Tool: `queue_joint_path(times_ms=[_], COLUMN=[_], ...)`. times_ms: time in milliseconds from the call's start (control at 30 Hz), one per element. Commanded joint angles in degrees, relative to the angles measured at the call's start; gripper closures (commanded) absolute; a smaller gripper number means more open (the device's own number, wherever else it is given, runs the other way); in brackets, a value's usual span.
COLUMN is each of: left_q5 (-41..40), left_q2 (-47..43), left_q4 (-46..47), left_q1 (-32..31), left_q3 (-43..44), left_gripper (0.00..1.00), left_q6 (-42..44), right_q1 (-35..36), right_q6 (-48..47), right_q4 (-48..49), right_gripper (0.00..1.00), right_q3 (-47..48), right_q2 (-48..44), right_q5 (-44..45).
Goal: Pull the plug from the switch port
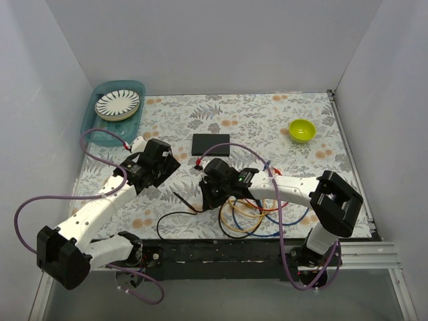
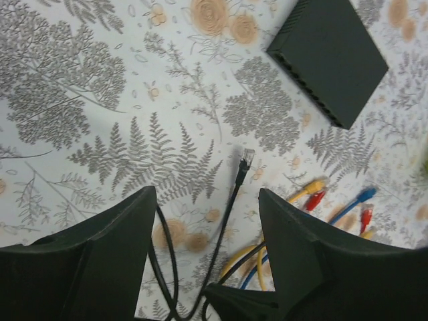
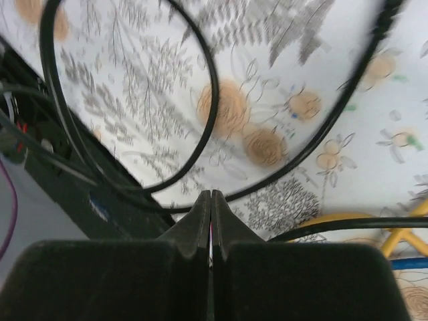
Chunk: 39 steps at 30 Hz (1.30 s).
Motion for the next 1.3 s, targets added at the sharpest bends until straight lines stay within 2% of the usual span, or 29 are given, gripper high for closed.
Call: queue_joint_path(times_ms=[0,267,433,500,567,700,833,867,900,1000,1133,1267], left_q5=[-2.29,-4.22,-9.49,-10.38,-10.38,-9.24,-8.01,-7.74,-7.39,-5.55,-2.82,0.43], left_q2=[-3.21,-6.02,-7.08,-7.34,-7.61,-7.87,-7.87,-7.78,-7.52,-6.03,-3.83,-0.50], left_q4=[-4.43,-7.07,-13.74,-14.19,-14.11,-13.58,-12.35,-11.82,-11.21,-9.11,-5.94,-3.65], left_q1=[0.35,0.88,1.49,1.67,1.93,2.11,2.55,2.64,2.64,2.81,2.81,2.99], left_q3=[-1.22,-1.75,0.35,1.14,1.24,0.01,-1.75,-2.01,-2.19,-2.98,-4.56,-5.70], left_gripper=[0.37,0.38,0.36,0.34,0.34,0.34,0.33,0.33,0.33,0.33,0.32,0.32], left_q6=[-0.07,-0.86,-7.27,-7.19,-7.10,-6.93,-6.49,-6.40,-6.14,-5.44,-4.56,-4.20], right_q1=[-0.52,0.79,1.59,1.94,2.38,2.55,1.15,0.28,-1.91,-7.36,-15.71,-27.55], right_q6=[5.34,2.19,-0.18,-0.36,-1.06,-2.21,-0.28,2.60,4.10,8.77,10.10,10.71], right_q4=[3.47,15.07,3.50,-0.20,-1.27,-4.78,-3.74,-1.64,-0.32,1.63,-1.26,-3.64], right_gripper=[0.99,0.99,0.99,0.99,0.99,0.99,0.99,0.99,0.99,0.99,0.99,0.99], right_q3=[6.21,12.00,28.15,30.03,29.16,24.07,12.48,9.58,3.29,-7.18,-15.74,-21.37], right_q2=[-1.36,0.03,13.47,19.45,22.62,24.57,19.13,15.55,13.69,6.13,-2.04,-6.27], right_q5=[9.42,3.38,-9.19,-13.04,-13.25,-10.63,-5.52,-5.16,-4.38,-1.75,1.52,1.70])
